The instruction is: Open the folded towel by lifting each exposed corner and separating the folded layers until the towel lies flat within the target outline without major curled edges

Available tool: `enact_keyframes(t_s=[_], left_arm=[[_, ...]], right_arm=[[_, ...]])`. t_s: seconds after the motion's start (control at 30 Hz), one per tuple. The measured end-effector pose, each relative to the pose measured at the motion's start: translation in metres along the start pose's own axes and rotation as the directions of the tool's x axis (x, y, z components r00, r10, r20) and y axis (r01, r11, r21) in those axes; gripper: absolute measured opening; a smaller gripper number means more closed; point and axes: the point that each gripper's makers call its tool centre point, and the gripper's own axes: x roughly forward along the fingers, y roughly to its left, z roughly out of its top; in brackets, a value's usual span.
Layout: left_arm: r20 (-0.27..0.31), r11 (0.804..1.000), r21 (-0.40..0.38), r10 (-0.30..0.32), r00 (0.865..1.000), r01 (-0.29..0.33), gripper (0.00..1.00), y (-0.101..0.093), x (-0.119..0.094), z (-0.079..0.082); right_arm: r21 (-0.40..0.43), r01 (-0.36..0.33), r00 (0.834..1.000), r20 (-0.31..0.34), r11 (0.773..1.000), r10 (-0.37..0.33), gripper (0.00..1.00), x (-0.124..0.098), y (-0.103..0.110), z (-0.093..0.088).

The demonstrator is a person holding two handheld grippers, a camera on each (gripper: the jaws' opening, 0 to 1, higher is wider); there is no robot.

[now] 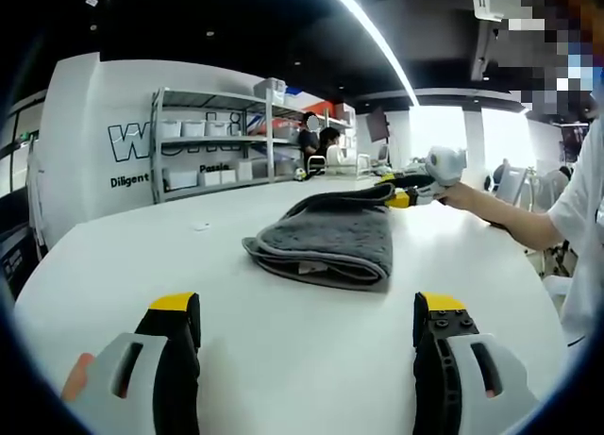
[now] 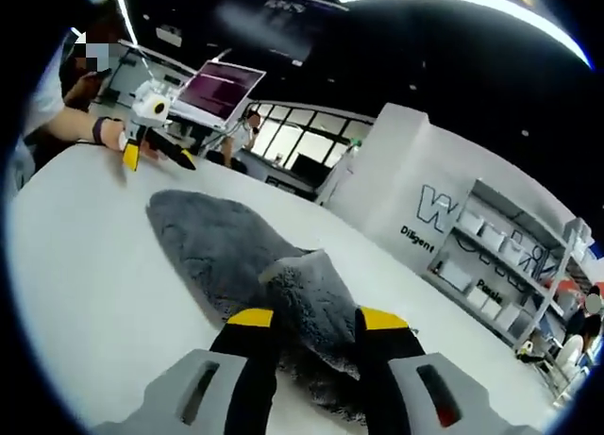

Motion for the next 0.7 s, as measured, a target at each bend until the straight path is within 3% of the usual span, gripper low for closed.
enact_keyframes(t_s=[0.27,0.7], left_arm=[[0.001,1.0,0.0,0.001,1.0,-0.001,0.92,-0.001,-0.001,0.0],[-0.001,1.0,0.003,-0.002,1.0,0.002,0.92,-0.002,0.0,0.0]], right_arm=[[-0.025,-0.058,0.998,0.034,0.998,0.059,0.06,0.001,0.014,0.009],[-0.051,-0.184,0.978,0.095,0.982,0.188,0.03,0.006,0.049,0.027]])
